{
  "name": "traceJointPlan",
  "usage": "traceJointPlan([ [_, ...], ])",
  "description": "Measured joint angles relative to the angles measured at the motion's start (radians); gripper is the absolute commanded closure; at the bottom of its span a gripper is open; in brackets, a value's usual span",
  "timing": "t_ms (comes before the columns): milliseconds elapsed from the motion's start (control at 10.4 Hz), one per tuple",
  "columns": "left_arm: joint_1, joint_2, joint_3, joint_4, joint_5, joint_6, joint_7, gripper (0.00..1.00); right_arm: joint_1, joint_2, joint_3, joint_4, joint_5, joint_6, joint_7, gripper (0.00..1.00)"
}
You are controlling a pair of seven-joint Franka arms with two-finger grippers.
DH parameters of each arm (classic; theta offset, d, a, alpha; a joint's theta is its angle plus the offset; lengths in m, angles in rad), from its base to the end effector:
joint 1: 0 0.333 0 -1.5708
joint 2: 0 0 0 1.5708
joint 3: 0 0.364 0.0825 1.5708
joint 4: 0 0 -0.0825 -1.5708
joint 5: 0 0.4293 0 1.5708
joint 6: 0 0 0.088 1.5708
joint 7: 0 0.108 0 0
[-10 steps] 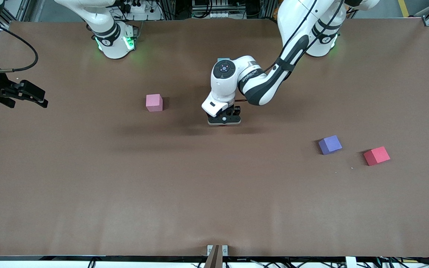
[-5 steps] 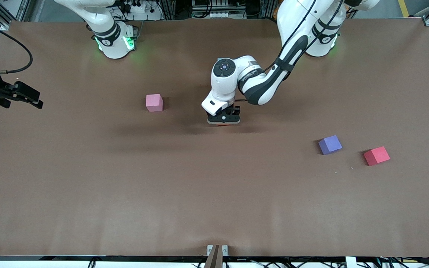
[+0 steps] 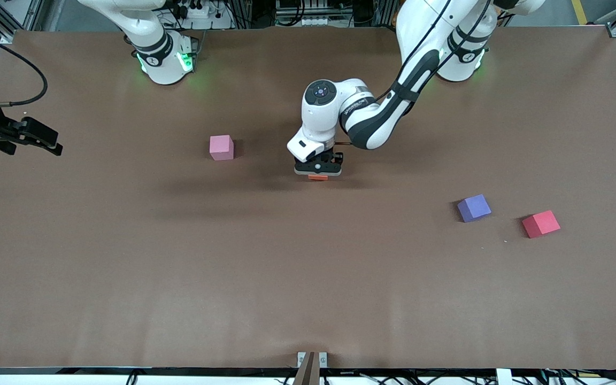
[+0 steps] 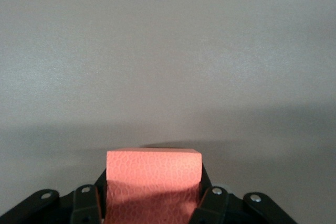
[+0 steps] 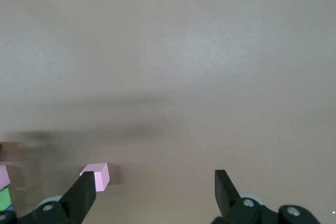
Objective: Arrange blocks into number 1
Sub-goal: 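Lower the orange cube below pink with the left gripper and open it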
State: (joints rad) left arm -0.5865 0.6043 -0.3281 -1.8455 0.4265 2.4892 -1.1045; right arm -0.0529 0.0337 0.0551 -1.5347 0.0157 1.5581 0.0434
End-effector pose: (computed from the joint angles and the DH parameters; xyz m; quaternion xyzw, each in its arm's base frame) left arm 0.4446 -0.5502 0.2231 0.9972 -0.0388 0.0620 0.0146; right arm 0.6107 0.0024 0.6687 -0.9997 0.0205 0.0053 0.0087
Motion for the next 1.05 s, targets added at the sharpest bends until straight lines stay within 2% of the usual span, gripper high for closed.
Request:
traceJointPlan([
  [766,-0.001,0.000,-0.018,-0.029,0.005,0.020,-0.036,1.00,0.000,0.004,0.001,0.000,0.000,-0.001,0.000,0.00],
  [1053,-0.001,0.000,-0.020,-0.045,0.052,0.020,-0.042,1.00,0.000,0.005,0.001,0.000,0.000,-0.001,0.000,0.00],
])
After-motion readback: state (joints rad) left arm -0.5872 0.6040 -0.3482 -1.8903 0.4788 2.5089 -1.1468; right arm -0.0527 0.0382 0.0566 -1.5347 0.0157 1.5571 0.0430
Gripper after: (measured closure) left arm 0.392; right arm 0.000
